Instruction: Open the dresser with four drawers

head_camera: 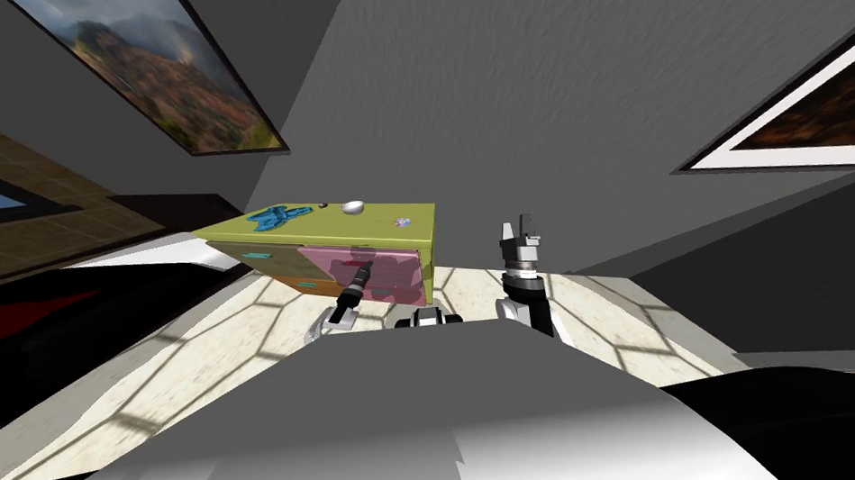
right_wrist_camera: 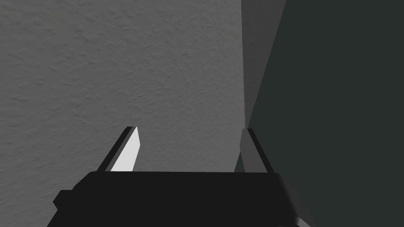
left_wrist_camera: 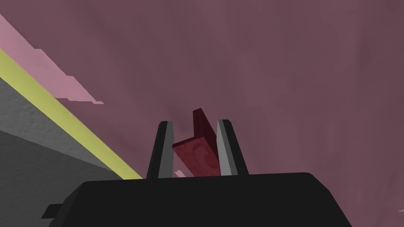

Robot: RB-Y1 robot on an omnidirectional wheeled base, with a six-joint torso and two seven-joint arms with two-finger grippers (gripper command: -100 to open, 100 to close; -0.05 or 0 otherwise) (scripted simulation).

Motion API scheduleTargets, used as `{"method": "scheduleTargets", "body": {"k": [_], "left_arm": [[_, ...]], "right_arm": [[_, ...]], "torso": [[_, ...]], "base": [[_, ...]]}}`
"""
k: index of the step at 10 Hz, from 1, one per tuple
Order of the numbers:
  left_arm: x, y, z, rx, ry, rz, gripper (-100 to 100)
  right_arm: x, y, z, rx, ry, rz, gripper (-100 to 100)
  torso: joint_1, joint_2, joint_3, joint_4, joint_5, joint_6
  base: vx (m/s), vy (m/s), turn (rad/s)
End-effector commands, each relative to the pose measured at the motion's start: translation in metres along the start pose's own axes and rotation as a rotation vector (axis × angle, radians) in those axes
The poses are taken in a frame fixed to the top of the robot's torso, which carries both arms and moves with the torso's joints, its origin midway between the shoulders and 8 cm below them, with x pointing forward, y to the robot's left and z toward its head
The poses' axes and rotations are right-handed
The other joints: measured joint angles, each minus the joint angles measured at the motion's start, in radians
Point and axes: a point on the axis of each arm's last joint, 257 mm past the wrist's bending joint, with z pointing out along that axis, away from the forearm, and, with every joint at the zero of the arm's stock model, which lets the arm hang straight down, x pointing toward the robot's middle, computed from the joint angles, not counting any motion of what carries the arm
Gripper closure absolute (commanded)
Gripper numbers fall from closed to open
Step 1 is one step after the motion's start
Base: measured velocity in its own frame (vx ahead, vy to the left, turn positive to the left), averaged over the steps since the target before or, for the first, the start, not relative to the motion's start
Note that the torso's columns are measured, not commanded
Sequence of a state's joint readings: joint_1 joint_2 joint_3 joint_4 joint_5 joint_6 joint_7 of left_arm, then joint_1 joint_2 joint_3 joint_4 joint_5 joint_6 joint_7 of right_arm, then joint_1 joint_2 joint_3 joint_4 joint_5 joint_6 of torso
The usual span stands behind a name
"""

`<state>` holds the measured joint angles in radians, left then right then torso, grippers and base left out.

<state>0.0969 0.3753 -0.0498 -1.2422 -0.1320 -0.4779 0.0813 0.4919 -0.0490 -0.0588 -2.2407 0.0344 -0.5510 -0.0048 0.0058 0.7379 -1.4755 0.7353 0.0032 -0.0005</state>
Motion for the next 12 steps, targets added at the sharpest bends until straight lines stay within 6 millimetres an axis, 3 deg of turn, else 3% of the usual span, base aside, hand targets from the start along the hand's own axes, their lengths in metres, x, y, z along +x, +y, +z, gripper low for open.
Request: {"method": "scheduleTargets", "body": {"k": [1,6,12], "left_arm": [[0.056,-0.017,0.013,0.005,0.052,0.005,100],[0.157,-0.075,0.026,0.059,0.129,0.008,100],[0.094,-0.049,0.023,0.033,0.085,0.006,100]], "right_arm": [[0.0,0.0,0.0,0.0,0.0,0.0,0],[0.0,0.0,0.0,0.0,0.0,0.0,0],[0.0,0.0,0.0,0.0,0.0,0.001,0]], "torso": [[-0.001,-0.004,-0.002,0.0,-0.001,0.0],[-0.004,-0.002,-0.002,0.002,-0.003,-0.001],[-0.006,0.001,0.0,0.003,-0.004,0.0]], "base": [[0.011,0.161,0.207],[0.025,0.142,0.183],[-0.086,-0.03,-0.082]]}}
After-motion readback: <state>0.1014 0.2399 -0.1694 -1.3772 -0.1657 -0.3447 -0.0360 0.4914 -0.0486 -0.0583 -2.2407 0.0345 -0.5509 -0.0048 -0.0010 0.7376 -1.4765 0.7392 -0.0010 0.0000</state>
